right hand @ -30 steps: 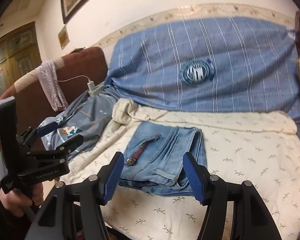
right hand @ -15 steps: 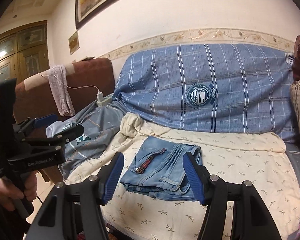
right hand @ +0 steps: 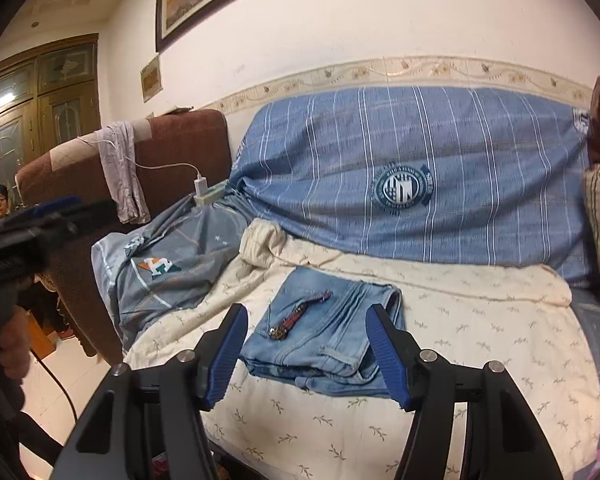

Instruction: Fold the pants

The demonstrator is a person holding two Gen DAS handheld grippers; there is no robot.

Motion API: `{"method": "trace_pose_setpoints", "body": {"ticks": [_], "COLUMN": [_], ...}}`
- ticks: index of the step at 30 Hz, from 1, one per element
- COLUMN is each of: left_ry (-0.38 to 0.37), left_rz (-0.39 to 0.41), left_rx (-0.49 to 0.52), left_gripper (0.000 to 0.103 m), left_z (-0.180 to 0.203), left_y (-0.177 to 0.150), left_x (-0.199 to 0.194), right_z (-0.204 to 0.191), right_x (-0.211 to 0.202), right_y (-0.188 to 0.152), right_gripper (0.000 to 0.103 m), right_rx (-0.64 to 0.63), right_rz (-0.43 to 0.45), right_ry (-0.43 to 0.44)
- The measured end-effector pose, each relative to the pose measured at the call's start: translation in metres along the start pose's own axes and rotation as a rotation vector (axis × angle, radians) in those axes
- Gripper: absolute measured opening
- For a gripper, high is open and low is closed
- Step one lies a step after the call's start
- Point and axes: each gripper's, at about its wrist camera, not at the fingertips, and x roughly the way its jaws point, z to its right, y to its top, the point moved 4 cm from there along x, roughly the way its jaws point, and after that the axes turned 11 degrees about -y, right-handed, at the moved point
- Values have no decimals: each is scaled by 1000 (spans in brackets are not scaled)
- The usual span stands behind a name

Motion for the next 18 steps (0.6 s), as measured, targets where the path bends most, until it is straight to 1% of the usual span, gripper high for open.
{"method": "trace_pose_setpoints", "body": {"ticks": [1,4,9,11,13,16,18], "left_ry": [-1,28,2,3,-3,-11,3], "left_rz": [-6,-9,-26,-40,-36,-8,12], "left_rx": [-12,-50,-114,-117,-106,-93,-85], "left_gripper": [99,99,99,99,99,99,99], "left_z": [-2,-10,-17,-16,-14,-11,-10], "left_y": [0,-2,-7,-9,-9,-7,-5], "left_x": [0,-2,-1,0,1,-2,-5], "right_z": [1,4,-5,-6,-6,-5,-4], "right_x": [2,4,5,5,3,-1,-3], "right_y": [-1,-3,-7,-7,-6,-4,-2], "right_gripper": [65,65,65,65,65,65,65], "right_rx": [6,23,-11,-6,-3,-6,-1], "right_rz": [-4,-4,-9,-10,-5,5,12], "right_ry": [4,14,19,27,30,26,26]}}
